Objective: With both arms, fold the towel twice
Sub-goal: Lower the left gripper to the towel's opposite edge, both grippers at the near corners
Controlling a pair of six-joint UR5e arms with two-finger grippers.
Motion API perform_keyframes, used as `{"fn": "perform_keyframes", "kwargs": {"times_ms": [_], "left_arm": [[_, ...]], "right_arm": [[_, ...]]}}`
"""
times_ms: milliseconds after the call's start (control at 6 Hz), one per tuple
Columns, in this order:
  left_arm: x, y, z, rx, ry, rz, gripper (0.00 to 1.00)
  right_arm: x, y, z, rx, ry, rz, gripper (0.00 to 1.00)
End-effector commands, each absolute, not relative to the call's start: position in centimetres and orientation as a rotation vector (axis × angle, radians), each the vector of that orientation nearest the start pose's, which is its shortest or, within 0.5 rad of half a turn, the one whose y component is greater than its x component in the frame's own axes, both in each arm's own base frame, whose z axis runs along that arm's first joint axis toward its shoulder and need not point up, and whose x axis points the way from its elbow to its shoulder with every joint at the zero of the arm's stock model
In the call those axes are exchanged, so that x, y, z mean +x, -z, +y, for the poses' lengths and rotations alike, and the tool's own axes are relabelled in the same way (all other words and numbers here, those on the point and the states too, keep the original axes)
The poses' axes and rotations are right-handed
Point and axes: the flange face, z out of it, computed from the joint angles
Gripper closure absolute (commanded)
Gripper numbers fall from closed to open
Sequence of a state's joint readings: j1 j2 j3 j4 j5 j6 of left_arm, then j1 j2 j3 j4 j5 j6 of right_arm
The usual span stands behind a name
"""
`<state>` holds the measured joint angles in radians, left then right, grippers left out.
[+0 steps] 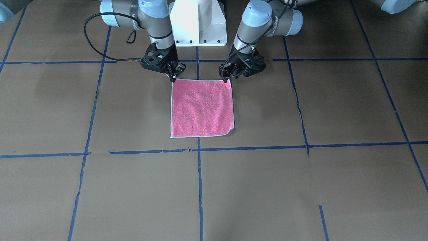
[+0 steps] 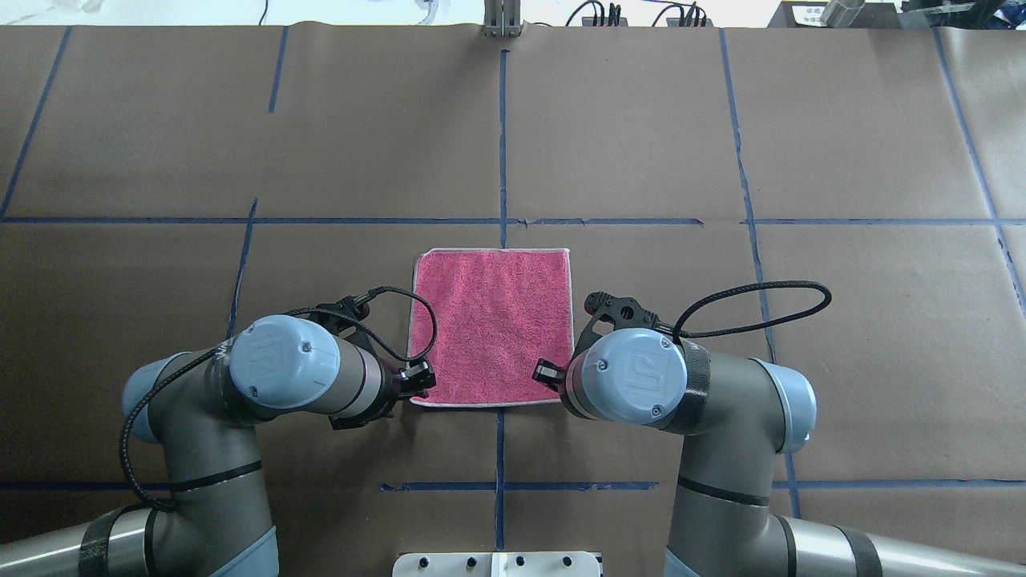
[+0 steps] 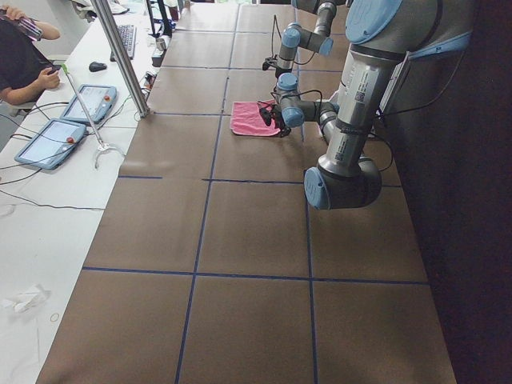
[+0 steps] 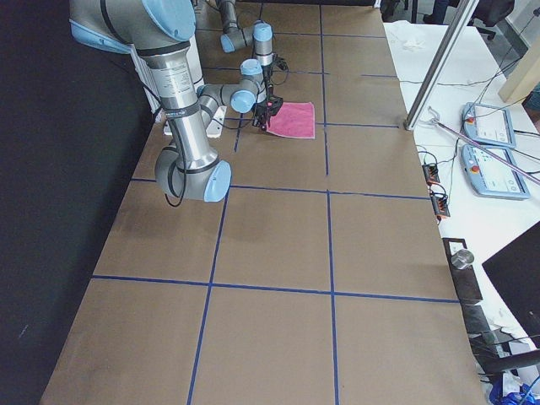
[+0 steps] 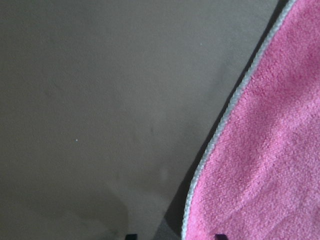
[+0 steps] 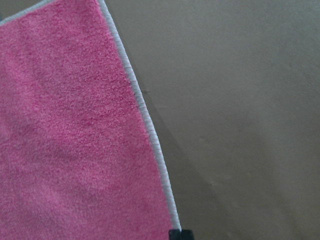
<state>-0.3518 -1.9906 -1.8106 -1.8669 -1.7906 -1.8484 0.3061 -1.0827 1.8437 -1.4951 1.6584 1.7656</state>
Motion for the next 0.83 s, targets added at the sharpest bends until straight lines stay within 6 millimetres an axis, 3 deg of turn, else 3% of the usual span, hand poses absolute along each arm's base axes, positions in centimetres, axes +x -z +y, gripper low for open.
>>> {"fn": "perform_keyframes", "kwargs": {"times_ms": [0, 333, 500, 667], "left_arm": [[54.43, -28.27, -31.82, -0.170, 0.472, 0.972, 0.64], [54.45, -28.18, -31.84, -0.168, 0.472, 0.974, 0.94], [54.44, -27.90, -31.82, -0.169, 0.469, 0.980, 1.00], [54.32, -27.65, -31.78, -0.167, 0.466, 0.988, 1.00]], "right_arm": [[-55.62, -25.82, -30.78, -0.036, -0.435, -0.851, 1.00], [-55.58, -25.82, -30.86, -0.036, -0.437, -0.851, 1.00], [-55.53, -25.82, -30.95, -0.035, -0.438, -0.851, 1.00], [-55.44, -25.76, -31.02, -0.034, -0.439, -0.852, 1.00]]}}
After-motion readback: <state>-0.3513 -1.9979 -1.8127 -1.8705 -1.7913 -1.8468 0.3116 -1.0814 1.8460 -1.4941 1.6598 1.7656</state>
